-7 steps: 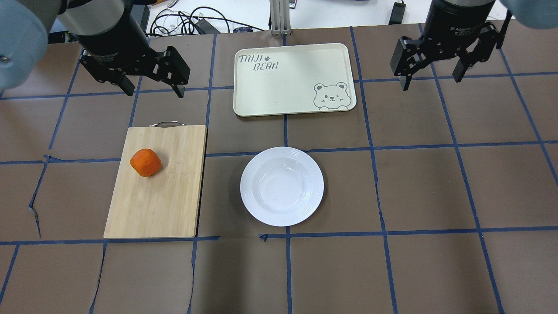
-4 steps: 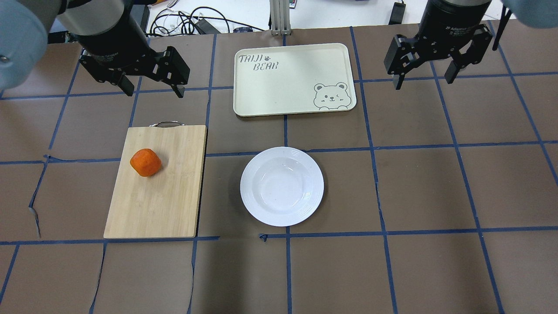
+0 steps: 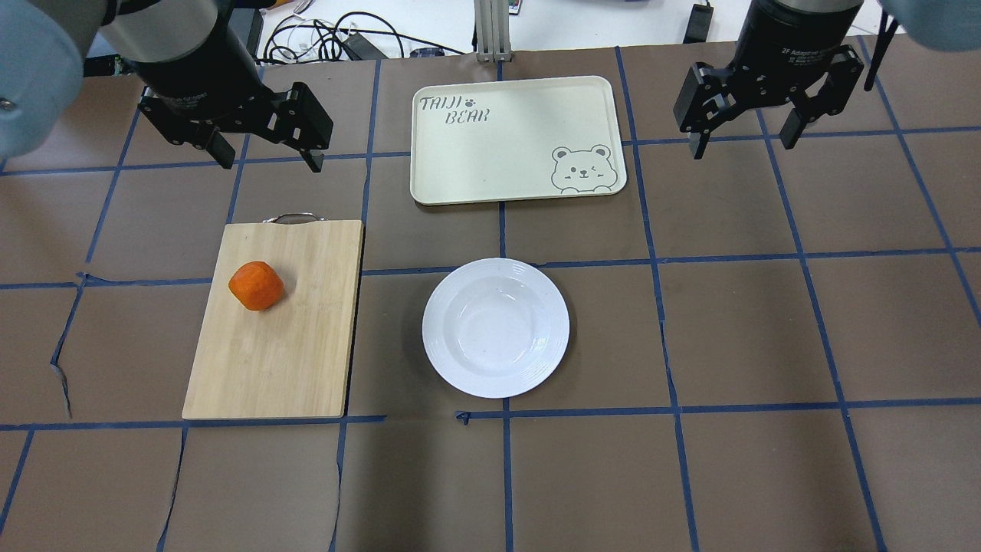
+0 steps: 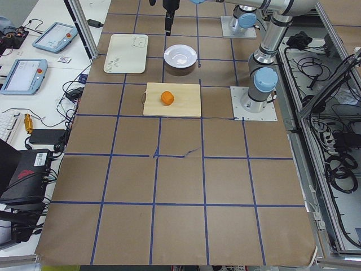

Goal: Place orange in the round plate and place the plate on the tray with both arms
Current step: 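Lower the left gripper onto the orange on the cutting board and grasp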

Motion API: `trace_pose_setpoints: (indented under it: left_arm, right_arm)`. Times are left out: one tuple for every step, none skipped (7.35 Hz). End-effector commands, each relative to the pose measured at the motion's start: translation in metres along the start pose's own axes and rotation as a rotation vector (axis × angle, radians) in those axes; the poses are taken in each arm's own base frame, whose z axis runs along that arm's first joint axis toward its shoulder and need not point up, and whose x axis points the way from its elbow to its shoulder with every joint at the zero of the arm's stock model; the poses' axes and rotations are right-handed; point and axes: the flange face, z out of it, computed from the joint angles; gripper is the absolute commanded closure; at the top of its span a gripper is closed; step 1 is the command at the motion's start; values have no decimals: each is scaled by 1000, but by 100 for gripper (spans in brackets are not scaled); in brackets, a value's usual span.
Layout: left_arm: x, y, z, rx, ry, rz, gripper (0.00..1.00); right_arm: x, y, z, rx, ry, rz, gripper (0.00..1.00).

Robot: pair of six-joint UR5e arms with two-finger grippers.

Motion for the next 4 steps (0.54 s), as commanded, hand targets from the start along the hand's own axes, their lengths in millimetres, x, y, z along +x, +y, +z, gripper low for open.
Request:
trace_pose_setpoints:
  left_arm:
    - [-23,-8,35,-75,5,-43,0]
    - [-52,-11,67,-148,17,-98,0]
    - [-70,-10,106,-219,28,-117,0]
    - [-78,-6,151,-289,20,-112,0]
  right_arm:
    - [0,0,0,0,0,0,0]
    - [0,0,0,-1,2,-5,0]
    - [-1,0,1,-2,-7,-5,0]
    - [0,0,2,-4,1,-9,0]
